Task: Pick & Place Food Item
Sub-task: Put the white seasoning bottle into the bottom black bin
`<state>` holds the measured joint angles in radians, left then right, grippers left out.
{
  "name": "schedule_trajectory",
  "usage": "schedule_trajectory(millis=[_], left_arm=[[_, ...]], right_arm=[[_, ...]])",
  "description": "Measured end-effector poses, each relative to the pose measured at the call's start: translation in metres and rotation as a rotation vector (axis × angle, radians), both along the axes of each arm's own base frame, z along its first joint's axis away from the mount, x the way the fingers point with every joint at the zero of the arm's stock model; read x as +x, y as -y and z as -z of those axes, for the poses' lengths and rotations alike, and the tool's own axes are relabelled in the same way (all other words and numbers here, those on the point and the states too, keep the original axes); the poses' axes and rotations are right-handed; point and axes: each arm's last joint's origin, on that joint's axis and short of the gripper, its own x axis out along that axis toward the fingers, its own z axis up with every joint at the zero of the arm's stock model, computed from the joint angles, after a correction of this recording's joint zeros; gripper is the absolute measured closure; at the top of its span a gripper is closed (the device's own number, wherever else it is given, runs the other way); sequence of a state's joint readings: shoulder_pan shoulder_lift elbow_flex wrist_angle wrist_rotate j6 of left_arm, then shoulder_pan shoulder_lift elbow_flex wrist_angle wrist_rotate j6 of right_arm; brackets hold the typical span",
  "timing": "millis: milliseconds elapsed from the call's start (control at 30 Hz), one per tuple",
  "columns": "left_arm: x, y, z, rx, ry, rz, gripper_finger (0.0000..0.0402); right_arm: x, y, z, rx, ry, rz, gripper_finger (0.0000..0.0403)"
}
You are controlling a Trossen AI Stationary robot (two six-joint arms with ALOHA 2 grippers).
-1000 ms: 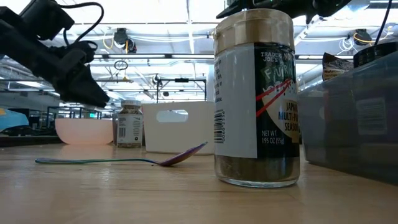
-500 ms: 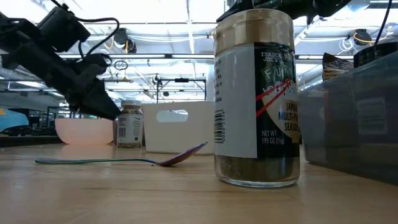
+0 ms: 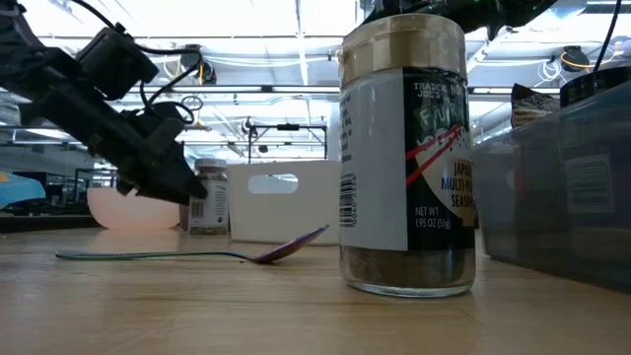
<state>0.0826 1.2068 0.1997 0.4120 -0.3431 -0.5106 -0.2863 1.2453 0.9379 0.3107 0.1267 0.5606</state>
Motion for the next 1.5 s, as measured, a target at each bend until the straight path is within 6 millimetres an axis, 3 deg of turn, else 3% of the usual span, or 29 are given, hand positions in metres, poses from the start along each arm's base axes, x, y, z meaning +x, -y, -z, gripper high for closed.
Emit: schedule_trajectory(millis=[533,967,1233,1500], left_arm=[[0.008,-0.002,-0.002,0.017,0.085,-0.032,0.0174],[0.011,0.004,-0.005,-0.044,0.125,0.126,0.0174],[0.011,0.008,-0.005,0.113,0.057,0.234,0.0174],[0.009,0.005,-0.002,0.251,-0.048,0.213,0.0174]], right_arm=[[0.0,-0.001,0.004,0.008,-0.044,-0.028,0.0149],[0.0,-0.001,0.005,-0.002,-0.061,-0.03,0.0149],[0.0,-0.001,0.005,-0.002,-0.061,-0.029,0.0149],[0.0,-0.001,0.005,-0.002,-0.061,-0.029,0.0149]])
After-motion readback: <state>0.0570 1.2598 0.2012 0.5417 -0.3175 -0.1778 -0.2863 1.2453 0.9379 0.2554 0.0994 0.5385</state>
